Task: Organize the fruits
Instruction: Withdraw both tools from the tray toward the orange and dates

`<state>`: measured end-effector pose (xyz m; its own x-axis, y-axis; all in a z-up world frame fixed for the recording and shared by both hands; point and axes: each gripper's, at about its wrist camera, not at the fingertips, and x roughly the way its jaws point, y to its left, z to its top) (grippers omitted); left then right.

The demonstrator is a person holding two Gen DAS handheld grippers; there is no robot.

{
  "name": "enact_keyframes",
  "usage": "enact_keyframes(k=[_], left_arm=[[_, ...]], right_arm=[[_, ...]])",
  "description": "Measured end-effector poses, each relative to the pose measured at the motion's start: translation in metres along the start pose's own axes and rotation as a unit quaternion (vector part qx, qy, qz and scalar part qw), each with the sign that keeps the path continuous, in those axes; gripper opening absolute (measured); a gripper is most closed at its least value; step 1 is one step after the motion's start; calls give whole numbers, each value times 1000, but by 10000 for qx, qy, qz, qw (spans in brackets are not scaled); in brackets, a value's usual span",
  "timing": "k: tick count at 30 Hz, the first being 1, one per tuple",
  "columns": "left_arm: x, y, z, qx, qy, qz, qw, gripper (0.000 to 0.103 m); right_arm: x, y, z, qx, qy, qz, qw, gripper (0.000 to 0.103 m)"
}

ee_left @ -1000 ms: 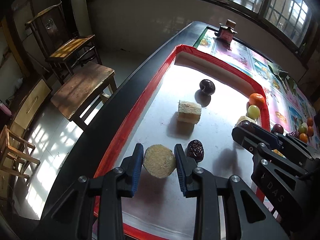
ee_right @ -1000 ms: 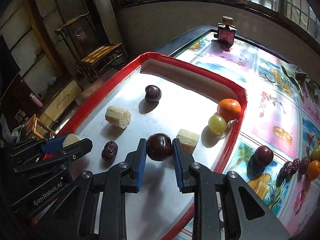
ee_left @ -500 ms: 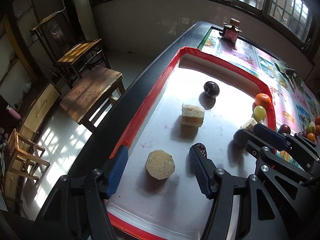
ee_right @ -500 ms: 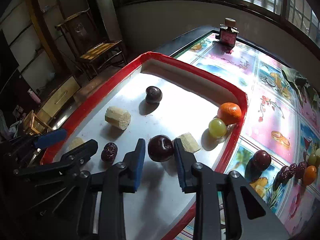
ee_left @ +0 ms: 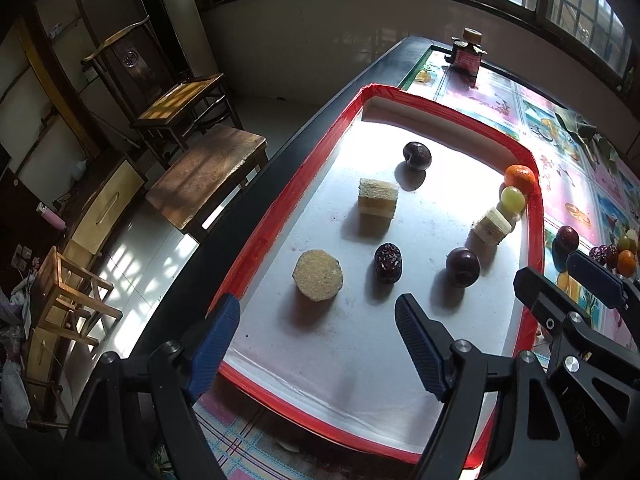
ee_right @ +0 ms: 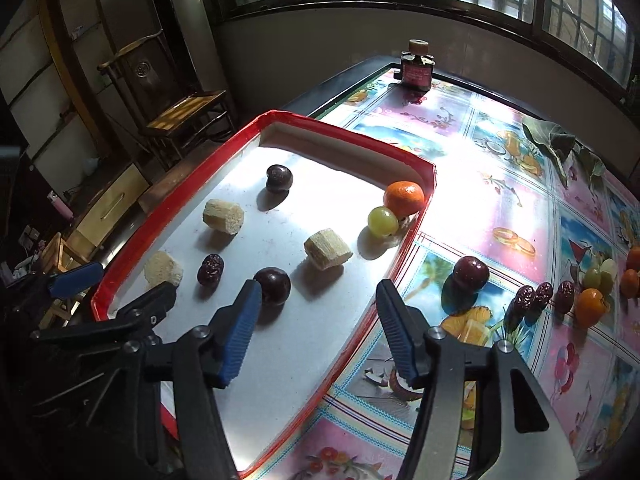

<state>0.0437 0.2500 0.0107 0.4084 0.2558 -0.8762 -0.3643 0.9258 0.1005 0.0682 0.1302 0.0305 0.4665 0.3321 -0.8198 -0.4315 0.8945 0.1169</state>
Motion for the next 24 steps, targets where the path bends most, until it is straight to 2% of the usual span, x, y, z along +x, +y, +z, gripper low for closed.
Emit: enact_keyframes(k=[7,12,17,24], left_arm=[[-31,-44,-17,119,-369,-249,9989,80],[-42,-90,-23,381,-282,-539,9974,80],[-56,-127,-27,638,-408,-724,9945,80],[-65,-141,-21,644,-500,-828,9932,80]], right_arm=[[-40,-40,-26,355,-94,-54,9993,67],[-62,-85,-49,589,-147,-263,9978,69],[-72,-141,-68,923,-168,-517,9942,69],[-73,-218,-82,1124,-258,-733,9906,69]])
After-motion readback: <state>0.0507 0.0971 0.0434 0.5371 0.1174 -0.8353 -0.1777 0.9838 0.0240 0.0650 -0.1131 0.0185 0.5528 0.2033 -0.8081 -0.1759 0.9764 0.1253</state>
